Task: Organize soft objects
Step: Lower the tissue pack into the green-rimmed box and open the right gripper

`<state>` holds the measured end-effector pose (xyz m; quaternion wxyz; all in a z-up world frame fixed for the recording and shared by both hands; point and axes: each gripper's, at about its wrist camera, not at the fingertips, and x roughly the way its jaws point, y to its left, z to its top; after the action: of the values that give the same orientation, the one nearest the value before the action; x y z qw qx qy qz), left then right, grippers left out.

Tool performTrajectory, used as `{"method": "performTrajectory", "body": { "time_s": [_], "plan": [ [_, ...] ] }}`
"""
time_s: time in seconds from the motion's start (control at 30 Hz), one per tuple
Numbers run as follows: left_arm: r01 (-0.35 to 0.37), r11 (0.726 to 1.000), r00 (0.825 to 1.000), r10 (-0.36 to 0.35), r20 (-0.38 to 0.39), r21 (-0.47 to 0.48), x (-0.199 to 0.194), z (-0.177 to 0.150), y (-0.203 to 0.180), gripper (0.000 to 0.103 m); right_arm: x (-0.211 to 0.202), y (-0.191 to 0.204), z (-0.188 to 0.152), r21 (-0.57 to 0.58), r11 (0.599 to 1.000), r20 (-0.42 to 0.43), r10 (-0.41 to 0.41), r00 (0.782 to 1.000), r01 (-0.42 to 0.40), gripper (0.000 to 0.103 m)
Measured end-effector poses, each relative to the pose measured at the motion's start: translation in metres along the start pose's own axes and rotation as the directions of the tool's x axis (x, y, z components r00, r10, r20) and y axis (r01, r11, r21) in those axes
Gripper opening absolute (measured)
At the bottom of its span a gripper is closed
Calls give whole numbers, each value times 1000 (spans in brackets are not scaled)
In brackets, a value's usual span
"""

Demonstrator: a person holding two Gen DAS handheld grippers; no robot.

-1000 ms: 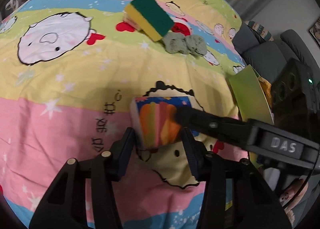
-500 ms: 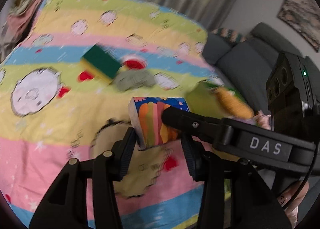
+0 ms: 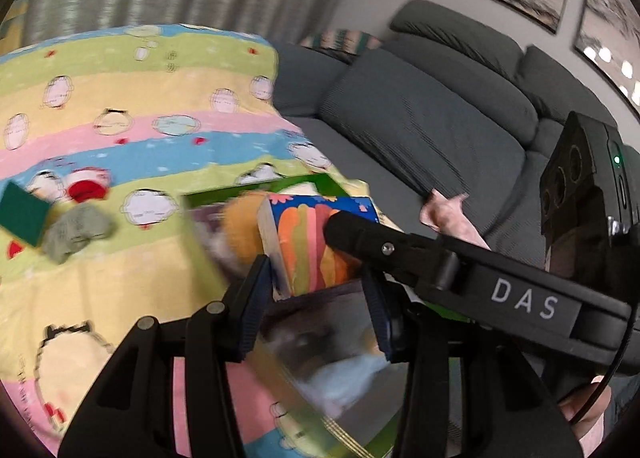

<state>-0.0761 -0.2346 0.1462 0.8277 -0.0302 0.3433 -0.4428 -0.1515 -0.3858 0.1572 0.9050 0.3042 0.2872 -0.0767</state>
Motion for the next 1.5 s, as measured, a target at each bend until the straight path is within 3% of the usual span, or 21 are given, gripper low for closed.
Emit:
{"method": "performTrajectory", "body": {
  "time_s": [0.33, 0.7, 1.0, 1.5],
  "plan": [
    [71, 997, 988, -65, -140, 39, 54, -2, -34, 44, -4, -62, 5, 114, 990, -20, -84, 996, 86, 51],
    [68, 998, 973, -66, -221, 2, 74, -11, -35, 44, 10, -78, 1, 128, 981, -79, -135, 988, 144, 51],
    [49, 998, 961, -56, -270, -32, 88, -19, -32, 44, 22, -88, -1, 124, 968, -126, -202, 971, 218, 51],
    [18, 999, 962, -25, -272, -30, 88, -20, -33, 46, 22, -90, 0, 117, 960, -118, -240, 964, 253, 51]
  ]
}}
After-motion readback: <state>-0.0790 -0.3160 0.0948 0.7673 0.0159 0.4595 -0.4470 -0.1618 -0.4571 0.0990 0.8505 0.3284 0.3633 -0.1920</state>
